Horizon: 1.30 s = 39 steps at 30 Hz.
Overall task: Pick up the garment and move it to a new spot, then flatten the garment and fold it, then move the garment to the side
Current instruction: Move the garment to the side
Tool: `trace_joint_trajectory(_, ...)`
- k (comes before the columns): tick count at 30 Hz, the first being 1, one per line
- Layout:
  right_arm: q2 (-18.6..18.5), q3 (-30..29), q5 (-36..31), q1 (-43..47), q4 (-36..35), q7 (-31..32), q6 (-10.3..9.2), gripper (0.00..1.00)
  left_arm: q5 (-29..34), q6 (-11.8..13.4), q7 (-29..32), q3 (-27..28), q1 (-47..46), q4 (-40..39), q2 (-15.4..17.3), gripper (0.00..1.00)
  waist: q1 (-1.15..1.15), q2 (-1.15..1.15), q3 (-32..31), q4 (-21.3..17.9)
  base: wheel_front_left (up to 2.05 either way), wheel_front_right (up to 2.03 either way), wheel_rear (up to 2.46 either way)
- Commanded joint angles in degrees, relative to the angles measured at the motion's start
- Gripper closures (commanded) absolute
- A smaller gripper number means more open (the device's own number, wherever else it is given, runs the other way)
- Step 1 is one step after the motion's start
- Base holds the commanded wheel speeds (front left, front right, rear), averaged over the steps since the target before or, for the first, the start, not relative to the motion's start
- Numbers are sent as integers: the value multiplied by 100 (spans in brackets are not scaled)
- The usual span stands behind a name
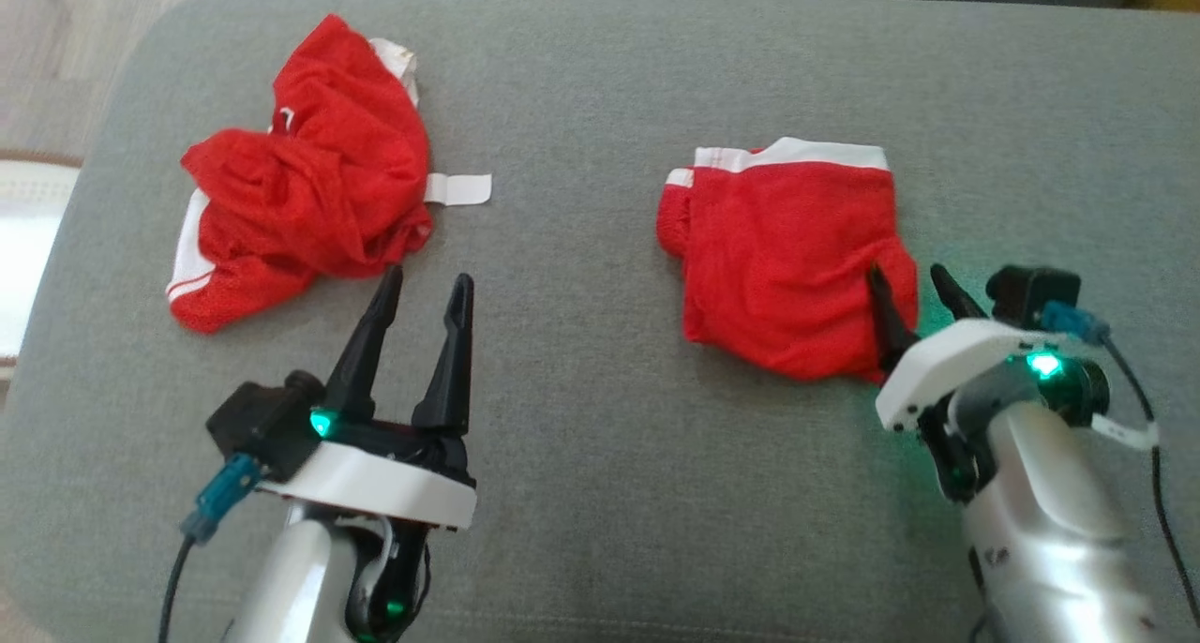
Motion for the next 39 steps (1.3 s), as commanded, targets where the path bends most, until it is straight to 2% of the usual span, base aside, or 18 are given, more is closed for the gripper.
trace_joint_trajectory(1, -1, 131, 115, -330, -30, 36, -5, 0, -20, 24, -29, 145, -255, -177, 33, 0, 0, 0, 79, 88, 0, 0, 0)
trace_joint_trajectory(10, -1, 150, 357, -949, 1096, 451, -5, 0, -36, 50, -29, 97, -316, -164, 33, 0, 0, 0, 198, 213, 0, 0, 0)
trace_joint_trajectory(11, -1, 224, 327, -996, 1173, 441, -5, 3, -35, 57, -29, 110, -317, -166, 33, 0, 0, 0, 204, 199, 0, 0, 0)
trace_joint_trajectory(12, -1, 297, 259, -1039, 1228, 383, -5, 64, -31, 64, -29, 126, -315, -166, 33, 0, 0, 0, 205, 177, 0, 0, 0)
trace_joint_trajectory(13, -1, 355, 160, -1079, 1271, 297, -5, 100, -23, 66, -29, 139, -309, -164, 33, 0, 0, 0, 201, 146, 0, 0, 0)
trace_joint_trajectory(16, -36, 494, -159, -1159, 1337, 97, -5, 100, -1, 65, -29, 163, -296, -154, 33, 0, 0, 0, 192, 67, 0, 0, 0)
trace_joint_trajectory(21, -459, 784, -945, -1336, 1411, -253, -5, 100, 20, 51, -29, 204, -298, -146, 33, 0, 0, 0, 166, -162, 0, 0, 0)
trace_joint_trajectory(28, -1503, 843, -1381, -1498, 1478, -178, -5, 100, 1, 59, -29, 194, -347, -204, 33, 0, 0, 0, 217, -407, 0, 0, 0)
trace_joint_trajectory(34, -2494, 863, -1675, -1574, 1548, -10, -5, 100, -17, 50, -29, 159, -434, -260, 33, 0, 0, 0, 424, -415, 0, 0, 0)
trace_joint_trajectory(39, -2978, 710, -1844, -1672, 1512, 54, -5, 100, -12, 33, -29, 183, -523, -267, 33, 0, 0, 0, 643, -333, 0, 0, 0)
